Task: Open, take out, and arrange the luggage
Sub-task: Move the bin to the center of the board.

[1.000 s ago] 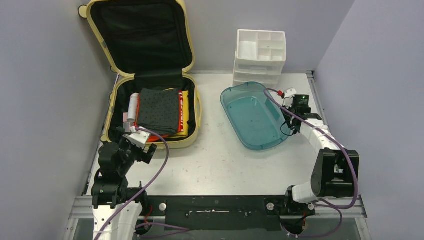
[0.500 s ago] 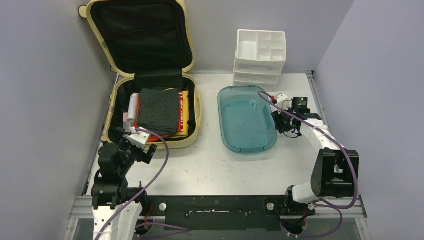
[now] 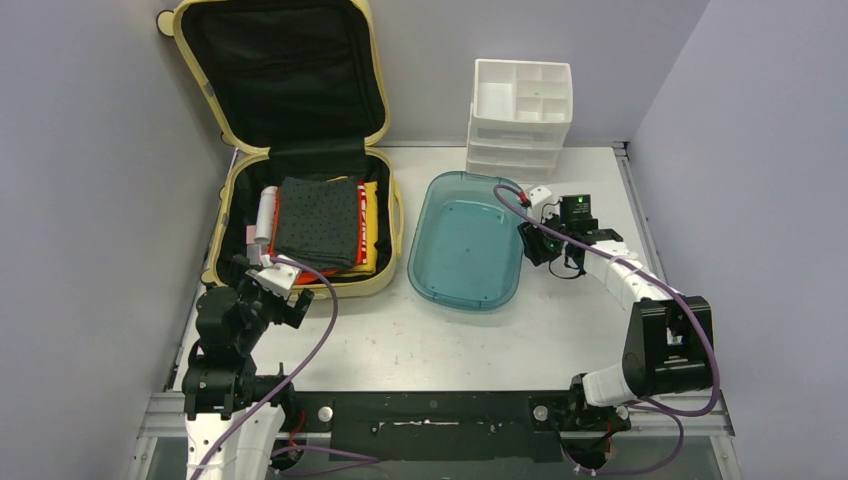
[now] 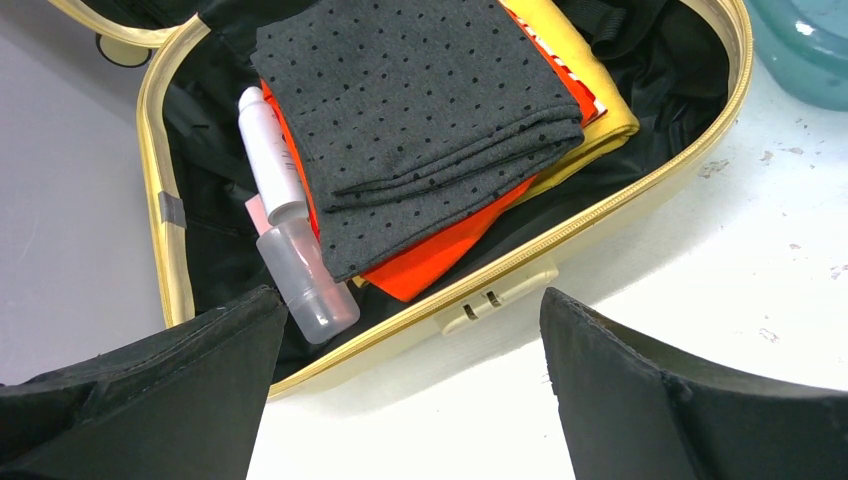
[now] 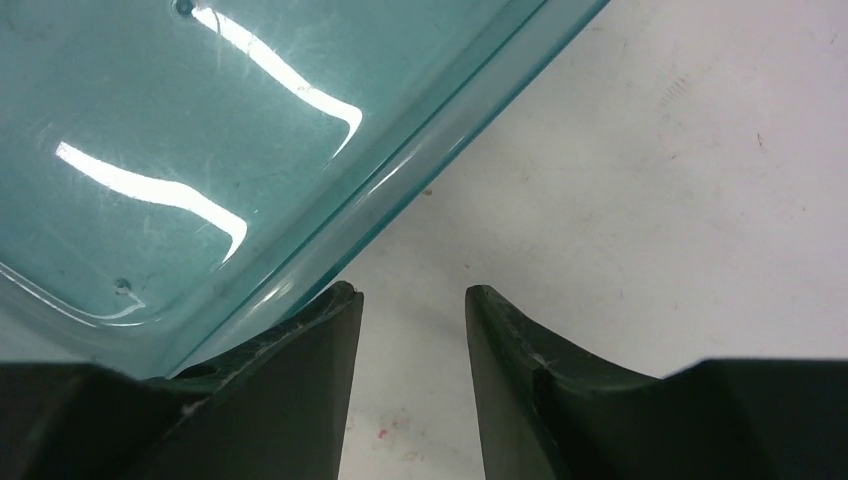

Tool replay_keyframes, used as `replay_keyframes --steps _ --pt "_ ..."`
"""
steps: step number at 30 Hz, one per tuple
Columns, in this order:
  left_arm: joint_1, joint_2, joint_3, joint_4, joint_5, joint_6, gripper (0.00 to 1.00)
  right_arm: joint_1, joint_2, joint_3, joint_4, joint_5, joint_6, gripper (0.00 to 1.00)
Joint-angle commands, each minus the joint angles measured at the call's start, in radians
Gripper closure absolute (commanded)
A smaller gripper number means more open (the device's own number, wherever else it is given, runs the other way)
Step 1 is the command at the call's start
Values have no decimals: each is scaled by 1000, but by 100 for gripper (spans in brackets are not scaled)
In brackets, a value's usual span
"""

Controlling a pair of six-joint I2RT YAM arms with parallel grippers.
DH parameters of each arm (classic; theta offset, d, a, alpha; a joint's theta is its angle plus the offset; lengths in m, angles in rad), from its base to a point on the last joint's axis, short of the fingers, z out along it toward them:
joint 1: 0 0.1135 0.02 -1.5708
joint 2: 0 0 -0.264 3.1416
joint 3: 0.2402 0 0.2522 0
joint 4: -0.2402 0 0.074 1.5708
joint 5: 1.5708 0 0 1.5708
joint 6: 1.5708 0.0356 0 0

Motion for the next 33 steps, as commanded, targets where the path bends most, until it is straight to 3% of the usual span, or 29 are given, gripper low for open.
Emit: replay_keyframes --steps 1,5,10,15,21,33 --pt "6 -3 14 14 10 7 3 5 0 -7 120 -30 72 56" --pt "6 3 13 13 10 7 3 44 34 5 165 33 93 53" --pt "6 10 15 13 9 8 3 108 88 60 193 219 88 49" --pt "34 19 16 14 9 8 3 106 152 121 201 298 89 48" --pt "38 24 17 12 7 8 3 102 249 234 194 304 108 48" --pt "37 25 18 10 7 10 3 115 366 385 182 114 171 47"
